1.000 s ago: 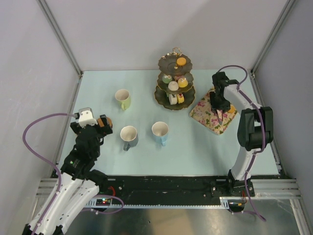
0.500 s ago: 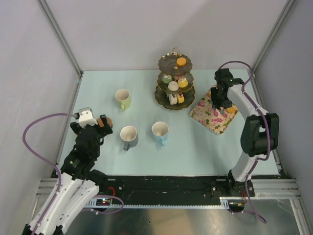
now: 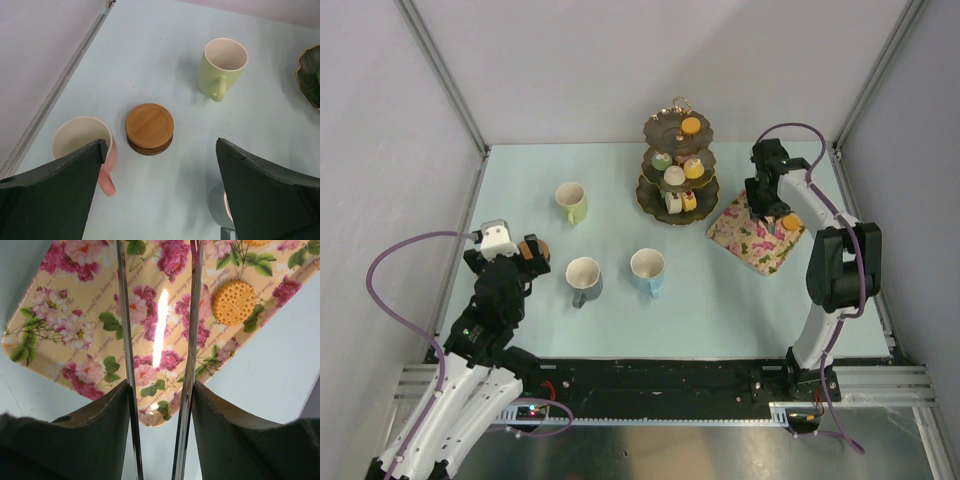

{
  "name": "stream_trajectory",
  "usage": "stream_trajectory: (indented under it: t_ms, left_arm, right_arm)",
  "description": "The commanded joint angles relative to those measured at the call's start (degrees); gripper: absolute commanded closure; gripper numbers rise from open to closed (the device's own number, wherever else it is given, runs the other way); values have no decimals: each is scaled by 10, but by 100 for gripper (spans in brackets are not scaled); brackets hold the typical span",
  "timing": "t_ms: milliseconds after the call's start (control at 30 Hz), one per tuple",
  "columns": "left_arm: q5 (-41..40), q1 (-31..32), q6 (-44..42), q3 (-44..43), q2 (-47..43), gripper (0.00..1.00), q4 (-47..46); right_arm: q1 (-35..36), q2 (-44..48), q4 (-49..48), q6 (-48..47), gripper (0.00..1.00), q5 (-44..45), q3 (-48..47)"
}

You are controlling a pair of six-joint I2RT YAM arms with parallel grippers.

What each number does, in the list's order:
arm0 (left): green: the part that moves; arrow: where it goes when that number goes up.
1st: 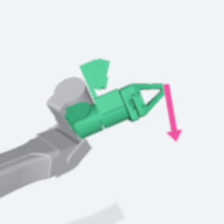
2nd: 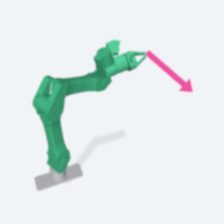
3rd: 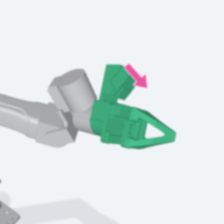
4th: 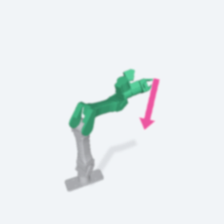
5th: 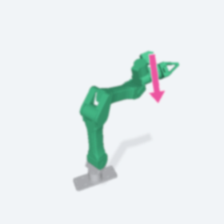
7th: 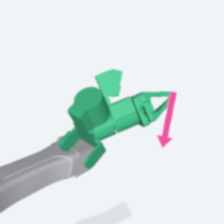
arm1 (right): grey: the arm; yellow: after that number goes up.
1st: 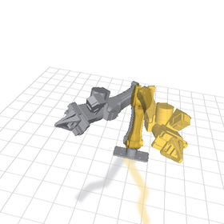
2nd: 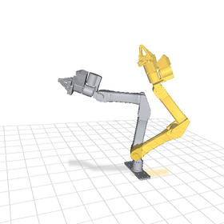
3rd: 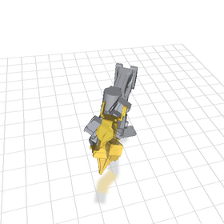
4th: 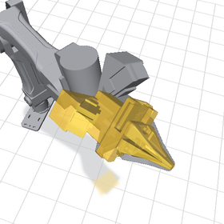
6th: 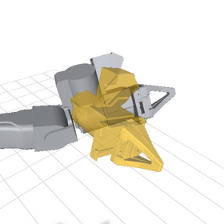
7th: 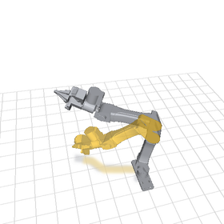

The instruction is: Serve the afternoon tea

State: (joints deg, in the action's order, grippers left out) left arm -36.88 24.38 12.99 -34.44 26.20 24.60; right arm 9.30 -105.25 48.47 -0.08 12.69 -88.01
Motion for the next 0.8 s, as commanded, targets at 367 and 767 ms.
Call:
stream_trajectory:
  t_ms: [367, 767]
  left_arm:
    - [-10, 3, -10, 4, -1, 2, -17]
    - [-7, 4, -9, 4, -2, 2, -17]
  right_arm:
    - [-8, -38, -19, -29, 51, 7, -42]
    - [-11, 11, 14, -3, 57, 42, -38]
